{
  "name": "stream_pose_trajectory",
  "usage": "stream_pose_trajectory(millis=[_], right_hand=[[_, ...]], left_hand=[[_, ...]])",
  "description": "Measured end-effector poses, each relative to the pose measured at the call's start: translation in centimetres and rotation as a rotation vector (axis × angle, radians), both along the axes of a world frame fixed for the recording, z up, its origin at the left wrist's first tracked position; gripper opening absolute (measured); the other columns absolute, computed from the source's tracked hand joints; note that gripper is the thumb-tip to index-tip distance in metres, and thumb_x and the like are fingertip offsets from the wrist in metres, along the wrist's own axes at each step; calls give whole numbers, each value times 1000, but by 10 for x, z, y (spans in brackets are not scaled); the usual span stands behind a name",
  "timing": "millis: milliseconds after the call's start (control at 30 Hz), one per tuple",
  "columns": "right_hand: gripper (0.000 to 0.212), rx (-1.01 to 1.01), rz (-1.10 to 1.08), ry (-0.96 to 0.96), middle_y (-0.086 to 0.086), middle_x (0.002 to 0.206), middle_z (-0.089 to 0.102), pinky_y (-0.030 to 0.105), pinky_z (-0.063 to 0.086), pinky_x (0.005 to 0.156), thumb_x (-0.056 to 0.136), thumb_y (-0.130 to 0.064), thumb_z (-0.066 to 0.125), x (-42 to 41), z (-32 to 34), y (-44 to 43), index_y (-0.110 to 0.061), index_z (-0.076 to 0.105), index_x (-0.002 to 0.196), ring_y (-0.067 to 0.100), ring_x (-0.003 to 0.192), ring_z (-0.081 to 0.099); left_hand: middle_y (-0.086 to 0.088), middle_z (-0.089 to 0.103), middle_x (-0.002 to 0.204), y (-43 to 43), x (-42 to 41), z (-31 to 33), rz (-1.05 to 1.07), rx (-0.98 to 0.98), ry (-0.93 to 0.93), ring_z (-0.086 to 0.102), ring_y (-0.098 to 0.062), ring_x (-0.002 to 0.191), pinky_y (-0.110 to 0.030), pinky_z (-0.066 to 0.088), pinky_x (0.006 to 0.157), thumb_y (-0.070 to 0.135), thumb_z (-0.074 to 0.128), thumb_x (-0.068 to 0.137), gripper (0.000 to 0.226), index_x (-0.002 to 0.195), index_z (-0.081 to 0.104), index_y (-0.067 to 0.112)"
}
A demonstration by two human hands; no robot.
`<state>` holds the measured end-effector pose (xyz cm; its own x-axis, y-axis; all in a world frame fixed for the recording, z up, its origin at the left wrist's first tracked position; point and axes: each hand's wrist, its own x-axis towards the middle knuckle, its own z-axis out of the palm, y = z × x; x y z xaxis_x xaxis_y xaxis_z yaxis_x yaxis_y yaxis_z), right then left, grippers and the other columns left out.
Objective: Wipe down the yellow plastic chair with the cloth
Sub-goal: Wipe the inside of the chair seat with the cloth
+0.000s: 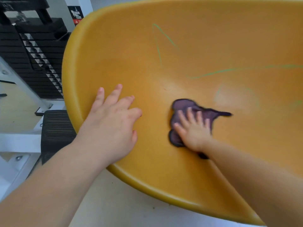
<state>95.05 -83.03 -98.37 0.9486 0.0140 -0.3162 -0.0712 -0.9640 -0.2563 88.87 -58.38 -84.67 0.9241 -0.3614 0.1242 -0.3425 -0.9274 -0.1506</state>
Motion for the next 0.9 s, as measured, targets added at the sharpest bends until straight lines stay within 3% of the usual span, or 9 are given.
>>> stream_pose_trajectory(millis=[167, 267, 333, 433, 533, 600, 700, 800, 900], right_hand=[[62, 284, 487, 79, -20, 162, -29, 38, -21, 121, 102, -64, 16, -101, 39, 51, -52, -16, 154, 14, 147, -37], [63, 195, 585, 154, -28, 159, -31, 30, -21, 119, 95, -75, 16, -105, 39, 3, -62, -16, 148, 6, 145, -38], [79, -61, 484, 97, -24, 160, -31, 39, -14, 124, 77, -94, 4, -80, 26, -50, -63, -17, 147, 12, 151, -28], [118, -331, -42, 18, -6, 168, -22, 52, -4, 126, 52, -106, -8, -40, 18, -126, -51, -12, 156, 28, 157, -13], [123, -303, -384, 35, 12, 169, -16, 59, -3, 124, 66, -103, 3, -20, 12, -124, -29, 5, 163, 42, 155, -12], [102, -236, -284, 24, 17, 168, -17, 61, -4, 122, 83, -89, 10, -22, 3, -79, -26, 9, 164, 45, 153, -14], [78, -25, 95, 15, 10, 168, -23, 57, -12, 123, 95, -75, 9, -57, 4, 2, -38, -8, 161, 40, 153, -23], [69, 155, 378, 32, 0, 167, -27, 47, -18, 123, 96, -72, 6, -97, 23, 29, -48, -11, 158, 27, 151, -31], [75, 103, 479, 16, -6, 166, -28, 40, -18, 123, 83, -83, 0, -107, 21, -13, -56, -19, 151, 20, 151, -30]], left_hand=[[-6, 61, 140, -8, 1, -5, -69, 1, 121, 42, -33, 142, -59, 31, 113, 37, 53, 74, 46, 115, 72, 29], [-2, 43, 156, -13, -2, -3, -48, 27, 214, 28, -29, 150, -56, 22, 119, 45, 44, 80, 59, 137, 56, 37], [5, 18, 166, -16, -2, -2, -12, 83, 292, 8, -23, 155, -52, 10, 123, 49, 38, 92, 59, 150, 34, 41], [6, 2, 168, -19, -4, -1, 16, 158, 358, -2, -22, 155, -55, 8, 124, 47, 41, 96, 61, 154, 22, 41], [7, -2, 168, -18, -5, -1, 44, 157, 357, -3, -21, 155, -56, 11, 123, 47, 40, 94, 62, 153, 21, 42], [8, -1, 168, -20, -6, 1, 45, 154, 360, -1, -21, 155, -56, 11, 123, 51, 36, 92, 63, 153, 20, 43], [10, 3, 168, -23, -3, 3, 57, 149, 394, 4, -19, 155, -55, 15, 123, 56, 21, 80, 74, 153, 20, 45], [10, 6, 168, -30, 1, -1, 51, 151, 421, 8, -19, 155, -53, 17, 123, 58, 27, 85, 68, 152, 20, 46], [10, 6, 168, -39, 4, -6, 24, 138, 446, 7, -19, 155, -52, 16, 123, 60, 26, 86, 68, 152, 19, 46]])
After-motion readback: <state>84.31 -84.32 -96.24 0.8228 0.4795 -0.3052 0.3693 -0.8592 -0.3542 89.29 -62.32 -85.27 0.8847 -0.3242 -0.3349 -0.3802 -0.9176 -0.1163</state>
